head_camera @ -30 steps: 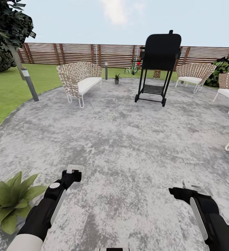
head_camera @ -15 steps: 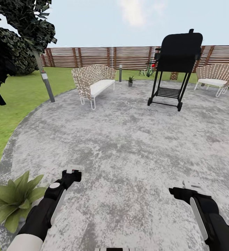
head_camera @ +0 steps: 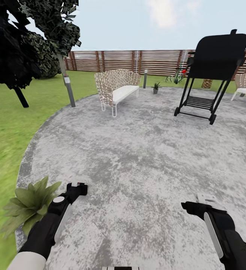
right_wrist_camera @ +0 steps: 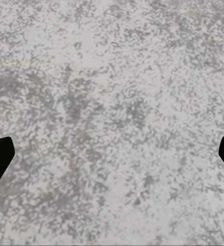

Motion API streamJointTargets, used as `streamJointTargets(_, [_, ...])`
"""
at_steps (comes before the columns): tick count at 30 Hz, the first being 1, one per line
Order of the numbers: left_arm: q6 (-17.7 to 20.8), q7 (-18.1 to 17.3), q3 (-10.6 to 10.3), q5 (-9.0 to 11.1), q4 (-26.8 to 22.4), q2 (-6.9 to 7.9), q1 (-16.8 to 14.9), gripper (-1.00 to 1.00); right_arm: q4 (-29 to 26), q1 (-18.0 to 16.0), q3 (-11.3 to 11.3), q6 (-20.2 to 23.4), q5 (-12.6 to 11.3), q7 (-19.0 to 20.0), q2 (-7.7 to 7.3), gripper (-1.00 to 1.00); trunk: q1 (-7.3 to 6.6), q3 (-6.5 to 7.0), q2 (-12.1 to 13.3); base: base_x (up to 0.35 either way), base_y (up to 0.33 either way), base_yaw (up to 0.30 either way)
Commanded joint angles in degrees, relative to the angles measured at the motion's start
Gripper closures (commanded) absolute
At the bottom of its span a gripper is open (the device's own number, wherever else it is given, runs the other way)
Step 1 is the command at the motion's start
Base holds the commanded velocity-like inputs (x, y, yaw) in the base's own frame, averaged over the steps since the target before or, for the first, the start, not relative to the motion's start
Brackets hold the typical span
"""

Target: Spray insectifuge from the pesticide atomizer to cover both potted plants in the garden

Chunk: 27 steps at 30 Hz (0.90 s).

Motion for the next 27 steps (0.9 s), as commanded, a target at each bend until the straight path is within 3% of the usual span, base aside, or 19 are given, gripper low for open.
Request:
streamJointTargets(1, [0.29,-0.18,-0.05,-0.26,-0.07,0.02,-0.03,1.0,-0.07,-0.01,-0.05,0.28,-0.31,0.01,-0.03,-1.0,0.01,-0.05,-0.02,0.268,-0.005,0.159])
streamJointTargets(11, [0.29,-0.18,-0.05,-0.27,-0.07,0.02,-0.04,1.0,-0.07,-0.01,-0.02,0.27,-0.31,0.01,-0.06,-1.0,0.01,-0.05,-0.02,0.322,-0.075,0.049])
streamJointTargets(18, [0.29,-0.18,-0.05,-0.27,-0.07,0.02,-0.03,1.0,-0.07,-0.01,-0.02,0.23,-0.31,0.01,-0.06,-1.0,0.01,-0.05,-0.02,0.283,-0.138,0.21])
streamJointTargets(27, [0.29,-0.18,-0.11,-0.27,-0.07,0.02,-0.05,1.0,-0.07,-0.01,-0.02,0.23,-0.31,0.01,-0.06,-1.0,0.01,-0.05,-0.02,0.123,-0.086,0.176])
